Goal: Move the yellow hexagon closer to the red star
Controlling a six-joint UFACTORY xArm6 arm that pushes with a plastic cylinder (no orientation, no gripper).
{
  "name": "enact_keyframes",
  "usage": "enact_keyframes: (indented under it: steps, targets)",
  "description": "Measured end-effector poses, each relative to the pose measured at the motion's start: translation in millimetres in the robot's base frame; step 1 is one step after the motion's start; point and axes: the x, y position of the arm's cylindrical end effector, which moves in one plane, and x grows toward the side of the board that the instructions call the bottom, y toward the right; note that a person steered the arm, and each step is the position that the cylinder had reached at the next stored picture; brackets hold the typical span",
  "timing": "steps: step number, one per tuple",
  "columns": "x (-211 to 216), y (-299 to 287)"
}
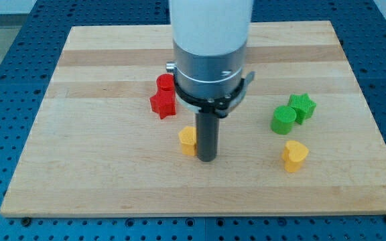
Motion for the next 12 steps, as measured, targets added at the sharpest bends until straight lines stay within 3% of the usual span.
enact_keyframes:
  steps: [4, 7, 12]
  targets:
    - [-43.2, -30.4]
    - [-10.8, -44.3]
    - [-22.6, -68.4]
